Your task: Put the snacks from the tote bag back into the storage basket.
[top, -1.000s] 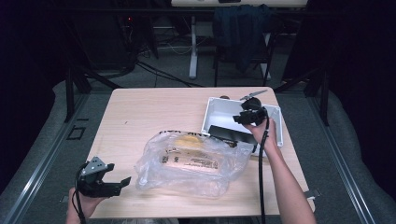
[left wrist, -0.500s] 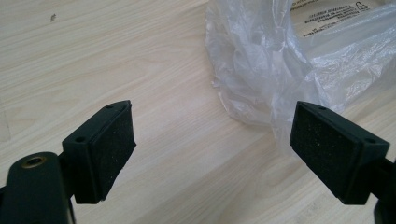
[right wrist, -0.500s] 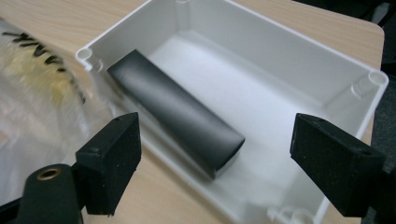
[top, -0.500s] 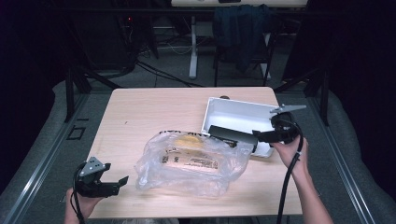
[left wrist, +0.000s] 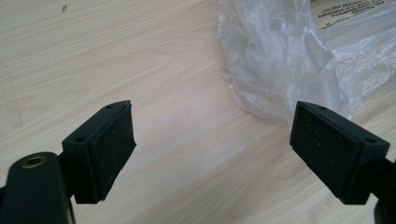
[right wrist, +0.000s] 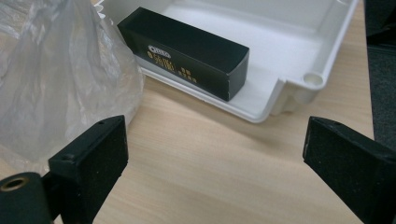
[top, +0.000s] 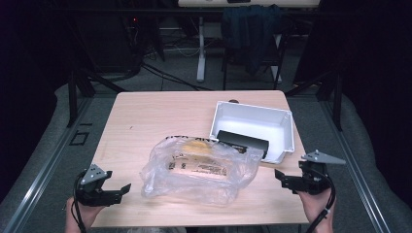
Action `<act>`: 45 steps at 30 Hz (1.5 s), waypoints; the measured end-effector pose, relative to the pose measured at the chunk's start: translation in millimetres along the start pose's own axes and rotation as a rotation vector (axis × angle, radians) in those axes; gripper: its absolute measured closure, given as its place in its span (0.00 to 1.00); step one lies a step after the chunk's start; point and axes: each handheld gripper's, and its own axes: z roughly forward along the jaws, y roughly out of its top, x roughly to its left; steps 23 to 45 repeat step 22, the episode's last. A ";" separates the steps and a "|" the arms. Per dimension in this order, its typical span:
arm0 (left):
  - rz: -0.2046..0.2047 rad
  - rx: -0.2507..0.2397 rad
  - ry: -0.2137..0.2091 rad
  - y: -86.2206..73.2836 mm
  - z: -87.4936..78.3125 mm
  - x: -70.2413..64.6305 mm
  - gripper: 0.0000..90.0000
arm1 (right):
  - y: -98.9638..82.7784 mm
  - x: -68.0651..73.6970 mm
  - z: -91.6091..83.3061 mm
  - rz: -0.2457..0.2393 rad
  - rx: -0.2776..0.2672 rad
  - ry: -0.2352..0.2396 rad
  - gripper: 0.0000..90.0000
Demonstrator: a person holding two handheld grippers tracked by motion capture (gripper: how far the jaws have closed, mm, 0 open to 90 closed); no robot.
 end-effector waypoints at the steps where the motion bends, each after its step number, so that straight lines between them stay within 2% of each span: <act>1: -0.001 0.001 -0.001 -0.7 0.7 0.0 0.15 | -6.3 0.4 -1.7 -0.003 -0.001 -0.003 0.07; 5: -0.004 0.011 0.004 -3.2 5.3 1.0 0.15 | -35.0 0.9 -1.9 0.074 -0.062 -0.010 0.07; 6: -0.006 0.015 0.000 -4.0 6.2 1.2 0.15 | -44.2 1.0 0.3 0.088 -0.083 -0.032 0.08; 8: -0.013 0.014 0.004 -5.7 7.7 1.4 0.15 | -65.3 -0.6 8.9 0.136 -0.103 -0.020 0.08; 9: -0.010 0.014 0.006 -6.0 8.0 1.9 0.15 | -73.9 0.2 13.9 0.153 -0.083 -0.012 0.08; 10: -0.011 0.012 0.005 -6.3 8.3 2.3 0.15 | -75.3 1.7 16.0 0.116 -0.027 -0.012 0.07; 11: -0.011 0.015 0.008 -6.4 8.5 3.1 0.15 | -74.2 5.1 14.7 0.065 -0.021 -0.060 0.08; 12: -0.012 0.017 0.005 -6.6 9.5 3.7 0.15 | -72.7 7.0 11.5 0.025 -0.042 -0.095 0.10; 13: -0.013 0.017 0.005 -7.0 9.8 3.9 0.15 | -71.2 7.1 9.3 0.008 -0.055 -0.103 0.09; 15: -0.015 0.015 0.003 -8.1 11.0 4.0 0.15 | -71.2 7.3 10.1 0.017 -0.063 -0.087 0.09; 17: -0.016 0.019 0.003 -9.4 11.5 4.7 0.15 | -72.2 7.8 13.0 0.020 -0.045 -0.074 0.08; 20: -0.016 0.025 0.004 -10.9 12.7 6.6 0.15 | -73.3 9.3 16.2 0.004 -0.029 -0.065 0.08; 21: -0.025 0.025 0.000 -11.1 13.0 6.9 0.15 | -73.7 10.0 16.9 0.001 -0.026 -0.075 0.08; 45: -0.024 0.025 0.001 -11.3 13.2 7.5 0.15 | -73.7 9.7 17.9 -0.002 -0.019 -0.073 0.08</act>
